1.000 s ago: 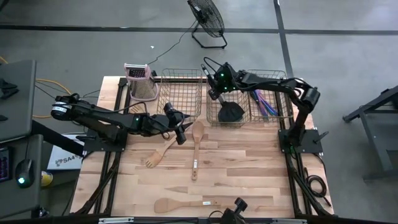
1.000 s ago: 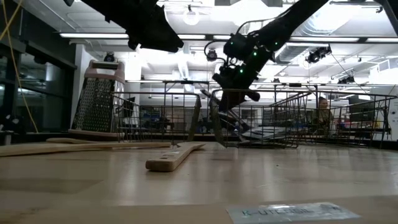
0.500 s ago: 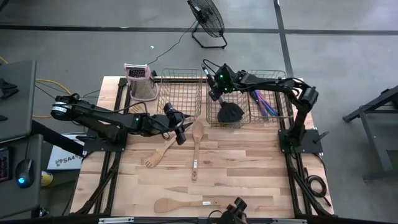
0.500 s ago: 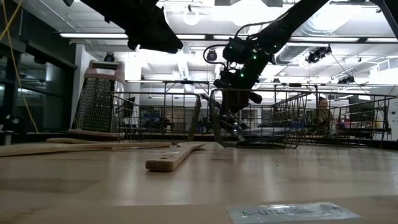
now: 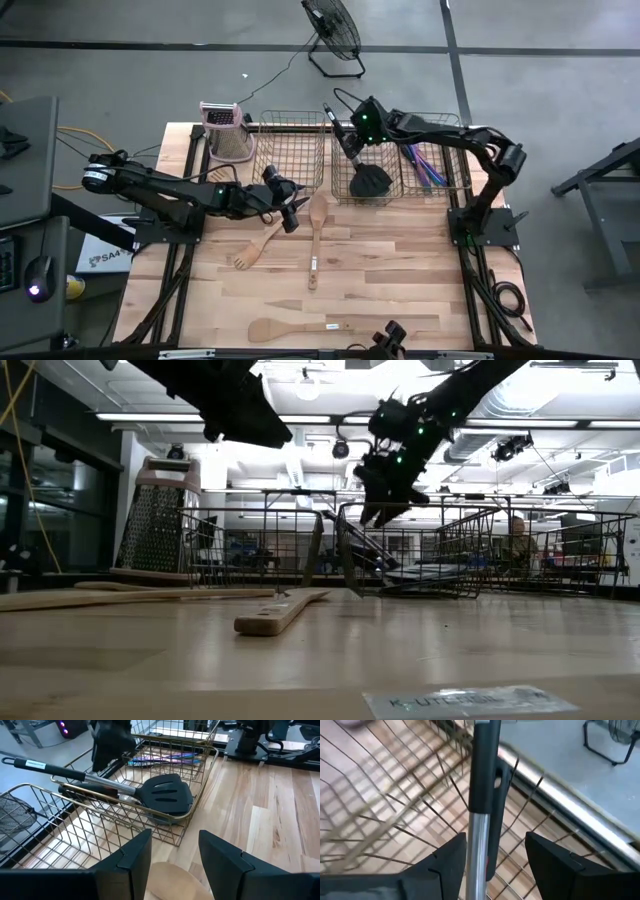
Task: Pick & Place Kitchen Items
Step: Put the wooden slotted turner spatula into the left mesh basket
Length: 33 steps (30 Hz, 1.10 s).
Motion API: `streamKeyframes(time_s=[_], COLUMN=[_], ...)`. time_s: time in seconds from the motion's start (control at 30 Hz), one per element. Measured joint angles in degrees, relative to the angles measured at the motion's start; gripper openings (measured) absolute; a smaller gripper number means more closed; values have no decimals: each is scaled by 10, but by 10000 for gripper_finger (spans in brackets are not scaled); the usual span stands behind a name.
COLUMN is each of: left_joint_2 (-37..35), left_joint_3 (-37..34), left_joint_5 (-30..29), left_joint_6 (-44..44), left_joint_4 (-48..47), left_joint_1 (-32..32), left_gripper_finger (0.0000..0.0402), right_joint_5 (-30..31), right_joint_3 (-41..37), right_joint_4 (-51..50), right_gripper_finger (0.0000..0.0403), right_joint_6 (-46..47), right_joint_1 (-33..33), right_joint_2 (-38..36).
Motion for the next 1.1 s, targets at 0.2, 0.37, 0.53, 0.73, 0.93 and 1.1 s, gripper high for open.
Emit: streamKeyframes(time_s=[0.2, 0.37, 0.53, 0.73, 0.93, 1.1], left_joint_2=[0, 0, 0, 0, 0, 0], left_joint_3=[0, 0, 0, 0, 0, 0], left_joint_5=[0, 6, 13, 32, 54, 60], left_joint_6=[-9, -13, -41, -58, -72, -91], left_joint_4=[-10, -34, -65, -90, -107, -146], left_joint_1=[0, 0, 0, 0, 0, 0], left_gripper_finger=[161, 161, 161, 161, 161, 161], right_joint_5=[1, -1, 7, 51, 82, 88], right_joint_3=[0, 0, 0, 0, -22, -74], right_joint_4=[-35, -89, -161, -209, -235, -233], right_gripper_finger=[194, 194, 194, 194, 194, 195], right_joint_6=[-2, -5, -5, 6, 14, 30], right_joint_1=[0, 0, 7, 36, 104, 173], right_joint_2=[-47, -89, -139, -210, -263, -300])
